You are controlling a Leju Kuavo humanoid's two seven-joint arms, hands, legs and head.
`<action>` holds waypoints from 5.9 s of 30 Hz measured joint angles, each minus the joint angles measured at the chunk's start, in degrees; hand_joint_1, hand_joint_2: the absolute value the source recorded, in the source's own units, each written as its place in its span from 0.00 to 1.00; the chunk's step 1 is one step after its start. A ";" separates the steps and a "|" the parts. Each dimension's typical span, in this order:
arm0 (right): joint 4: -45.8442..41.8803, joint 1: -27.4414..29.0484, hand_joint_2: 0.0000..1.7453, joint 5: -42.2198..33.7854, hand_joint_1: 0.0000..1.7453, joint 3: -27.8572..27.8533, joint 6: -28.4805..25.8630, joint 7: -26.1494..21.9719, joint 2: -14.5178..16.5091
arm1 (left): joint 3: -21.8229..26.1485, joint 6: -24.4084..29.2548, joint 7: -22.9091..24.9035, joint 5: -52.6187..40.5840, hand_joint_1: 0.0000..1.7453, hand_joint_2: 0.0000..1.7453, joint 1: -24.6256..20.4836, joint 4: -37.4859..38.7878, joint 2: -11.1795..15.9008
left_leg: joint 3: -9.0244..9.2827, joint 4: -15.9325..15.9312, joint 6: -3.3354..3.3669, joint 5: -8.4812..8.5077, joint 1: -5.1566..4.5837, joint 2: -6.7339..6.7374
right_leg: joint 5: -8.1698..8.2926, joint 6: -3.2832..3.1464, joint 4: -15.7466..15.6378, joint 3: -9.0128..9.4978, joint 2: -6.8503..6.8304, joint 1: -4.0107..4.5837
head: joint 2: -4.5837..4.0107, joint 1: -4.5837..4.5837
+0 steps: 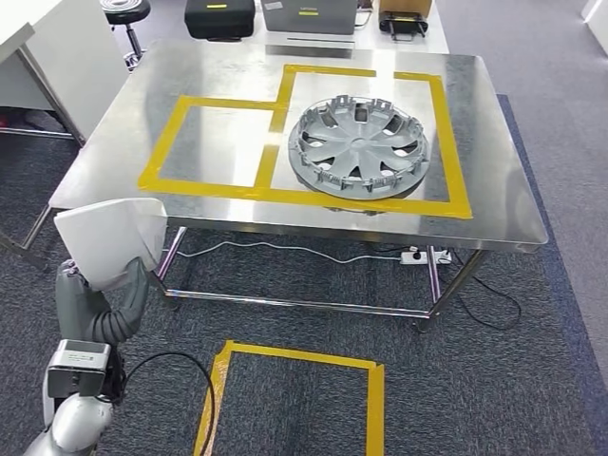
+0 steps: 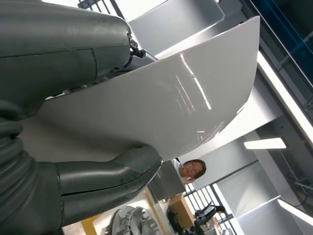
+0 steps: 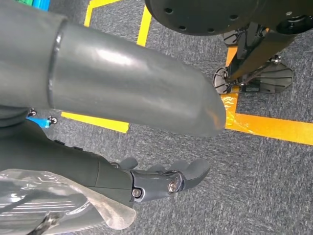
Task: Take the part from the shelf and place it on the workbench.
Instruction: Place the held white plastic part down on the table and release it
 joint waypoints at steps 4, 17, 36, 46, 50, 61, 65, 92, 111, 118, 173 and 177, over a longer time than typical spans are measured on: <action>0.00 -0.01 0.00 0.00 0.00 -0.01 -0.01 0.00 -0.01 | 0.00 0.00 0.00 0.00 1.00 1.00 0.00 0.00 -0.01 | 0.01 0.04 0.17 -0.06 -0.07 0.00 | 0.01 0.26 -0.04 0.01 0.00 -0.07 | 0.00 -0.01; 0.00 0.00 0.00 0.00 0.00 0.00 0.00 0.00 0.00 | 0.00 0.00 0.00 0.00 1.00 1.00 0.00 0.00 -0.05 | 0.04 0.01 0.18 -0.06 0.08 0.00 | -0.02 0.30 -0.01 -0.01 0.00 0.10 | 0.00 -0.03; 0.00 0.01 0.00 0.00 0.00 0.03 -0.01 -0.01 0.00 | -0.04 -0.04 0.00 0.00 1.00 1.00 -0.09 -0.02 -0.06 | 1.87 -1.82 1.28 -0.05 0.43 -0.19 | -1.37 1.96 8.11 -5.53 0.46 -0.91 | 0.00 0.30; 0.05 0.04 0.00 0.02 0.00 -0.07 -0.02 0.00 0.04 | -0.02 -0.03 0.00 0.00 1.00 1.00 -0.13 -0.03 -0.06 | -3.44 10.74 -1.30 -6.55 0.68 -0.20 | -0.70 -1.06 1.46 -0.67 0.80 -0.62 | 0.00 0.08; 0.07 0.04 0.00 0.02 0.00 -0.06 0.00 0.00 0.05 | -0.02 -0.04 0.00 0.00 1.00 1.00 -0.04 -0.02 -0.06 | -7.44 15.24 -0.52 -4.88 0.45 -0.20 | -1.95 -1.28 1.46 0.87 0.76 -0.20 | 0.00 0.11; 0.04 -0.33 0.00 -0.02 0.00 0.03 -0.01 -0.03 0.11 | -0.01 -0.02 0.00 -0.03 1.00 1.00 -0.18 -0.09 -0.06 | 1.12 -0.59 2.50 -0.31 -0.48 -0.20 | -6.87 1.25 9.27 -1.34 0.48 -0.18 | 0.00 0.68; 0.04 -0.09 0.00 0.01 0.00 0.02 -0.01 0.00 0.11 | -0.04 -0.04 0.00 -0.04 1.00 1.00 0.02 -0.09 -0.07 | 2.72 -0.56 2.54 -1.87 -0.62 -0.33 | -7.05 1.43 14.58 -8.01 0.48 -0.02 | 0.01 0.83; 0.00 -0.21 0.00 -0.04 0.00 -0.03 -0.01 -0.03 0.11 | -0.01 -0.03 -0.01 -0.06 1.00 1.00 0.03 -0.07 -0.04 | 0.85 0.18 2.56 -1.04 -0.12 0.05 | -7.70 1.40 11.05 -2.69 0.47 0.03 | 0.00 1.34; 0.03 0.00 0.00 0.01 0.00 -0.05 0.02 0.00 0.11 | -0.02 -0.04 0.00 -0.03 1.00 1.00 -0.01 0.00 0.00 | -3.17 14.69 -0.99 -10.07 0.75 -0.14 | -0.48 -1.70 0.80 -0.29 1.70 0.41 | 0.00 0.77; 0.02 -0.29 0.00 0.01 0.00 -0.20 -0.01 0.04 0.11 | -0.02 -0.05 0.05 0.00 1.00 1.00 0.34 0.19 0.06 | -1.11 2.20 -1.04 -1.45 1.43 -3.20 | -2.26 0.95 1.22 0.71 4.98 -0.60 | -0.03 0.50; 0.04 -0.33 0.00 0.02 0.00 -0.04 -0.01 0.02 0.13 | -0.02 -0.06 0.00 -0.04 1.00 1.00 0.04 0.16 -0.06 | 1.53 0.59 0.32 -2.07 -0.20 0.66 | 0.17 0.20 1.91 -2.39 0.69 0.13 | -0.02 1.07; 0.04 -0.33 0.00 0.02 0.00 -0.04 -0.02 0.02 0.13 | -0.01 -0.07 0.00 -0.04 1.00 1.00 0.05 0.17 -0.06 | 1.53 0.59 0.32 -2.07 -0.20 0.66 | 0.17 0.20 1.91 -2.39 0.70 0.14 | -0.02 1.07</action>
